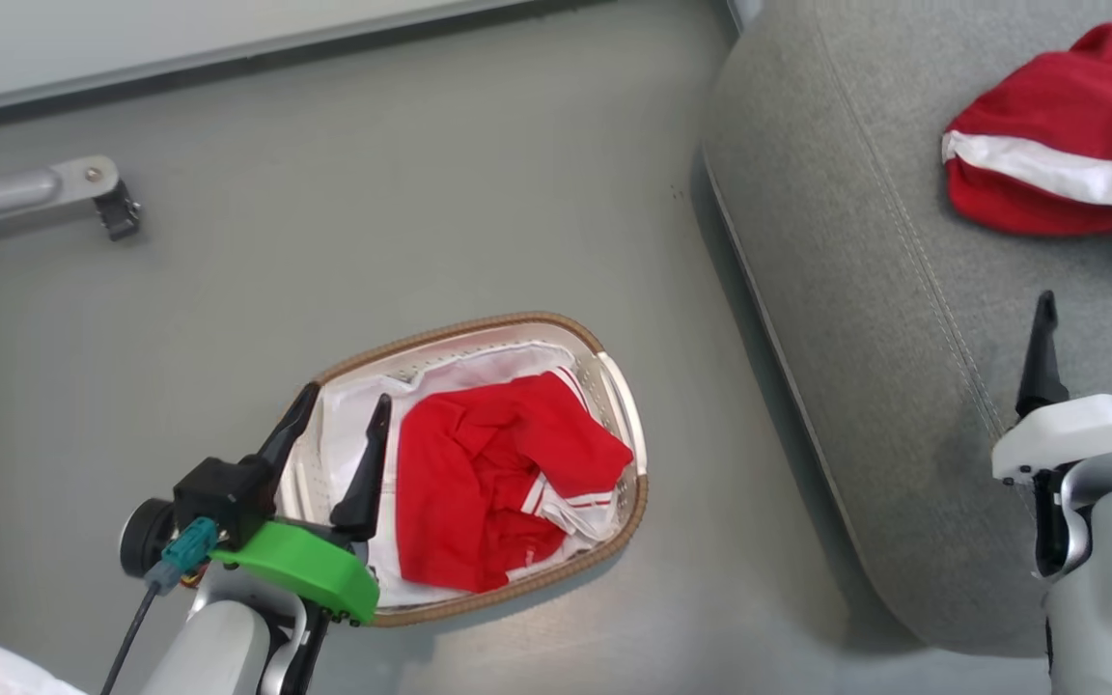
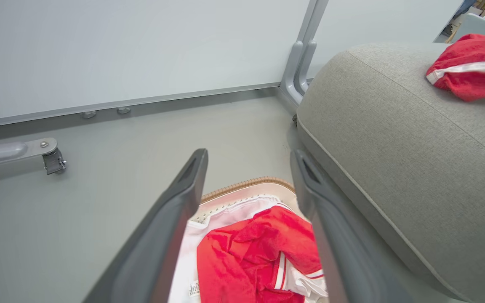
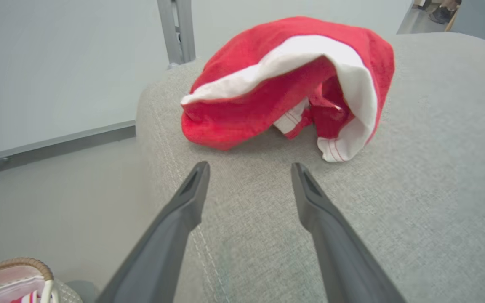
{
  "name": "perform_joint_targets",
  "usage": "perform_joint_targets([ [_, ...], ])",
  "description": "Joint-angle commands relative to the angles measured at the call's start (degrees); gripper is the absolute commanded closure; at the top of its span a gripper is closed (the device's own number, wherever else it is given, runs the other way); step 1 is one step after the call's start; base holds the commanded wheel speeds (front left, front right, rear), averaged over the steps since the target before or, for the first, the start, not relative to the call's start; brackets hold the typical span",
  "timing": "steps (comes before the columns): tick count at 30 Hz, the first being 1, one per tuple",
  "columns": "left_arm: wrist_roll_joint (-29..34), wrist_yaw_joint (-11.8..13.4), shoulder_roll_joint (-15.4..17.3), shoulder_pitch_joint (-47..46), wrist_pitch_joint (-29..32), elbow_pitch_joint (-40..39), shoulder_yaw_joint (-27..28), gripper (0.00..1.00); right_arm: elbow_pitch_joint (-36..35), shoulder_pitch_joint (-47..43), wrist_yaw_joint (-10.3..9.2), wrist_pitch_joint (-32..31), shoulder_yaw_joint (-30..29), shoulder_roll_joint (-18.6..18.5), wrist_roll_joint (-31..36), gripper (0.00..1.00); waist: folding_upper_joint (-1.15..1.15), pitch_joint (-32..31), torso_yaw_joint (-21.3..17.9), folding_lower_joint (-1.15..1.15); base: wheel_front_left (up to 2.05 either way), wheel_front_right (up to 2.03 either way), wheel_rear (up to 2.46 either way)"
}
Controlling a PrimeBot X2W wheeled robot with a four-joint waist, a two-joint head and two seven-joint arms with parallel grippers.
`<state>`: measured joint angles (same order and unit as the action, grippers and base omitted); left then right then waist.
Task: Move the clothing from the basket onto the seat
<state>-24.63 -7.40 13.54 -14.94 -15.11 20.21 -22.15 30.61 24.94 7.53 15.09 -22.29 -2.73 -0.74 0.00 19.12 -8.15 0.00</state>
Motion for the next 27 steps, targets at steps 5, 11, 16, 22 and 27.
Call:
perform_joint_targets([
  [5,1.7,-0.2,-1.0,2.0,-0.1,1.6,5.2,0.0,-1.2,-1.6,-0.08,0.1,7.8,-0.3,-4.6,0.0,0.0,-3.9,4.2,0.0,0.0,0.0,0.0],
  [11,3.9,-0.2,-3.0,3.7,-0.1,1.7,13.0,0.0,-2.5,-3.2,-0.07,0.1,16.0,-0.3,-7.6,0.0,0.0,-6.2,6.8,0.0,0.0,0.0,0.0],
  [16,7.1,-0.2,-4.7,6.3,-0.1,1.3,18.7,0.0,-3.8,-5.7,-0.07,0.1,21.8,-0.4,-8.5,0.0,0.0,-8.8,8.0,0.0,0.0,0.0,0.0],
  [22,10.1,-0.2,-6.1,9.9,-0.1,-0.5,22.3,0.0,-6.7,-9.7,-0.07,0.1,25.3,-0.3,-9.5,0.0,0.0,-11.5,8.9,0.0,0.0,0.0,0.0],
  [27,11.5,-0.2,-7.4,13.0,-0.1,-2.7,24.9,0.0,-8.0,-12.9,-0.07,0.1,26.7,-0.3,-8.4,0.0,0.0,-13.5,9.1,0.0,0.0,0.0,0.0],
])
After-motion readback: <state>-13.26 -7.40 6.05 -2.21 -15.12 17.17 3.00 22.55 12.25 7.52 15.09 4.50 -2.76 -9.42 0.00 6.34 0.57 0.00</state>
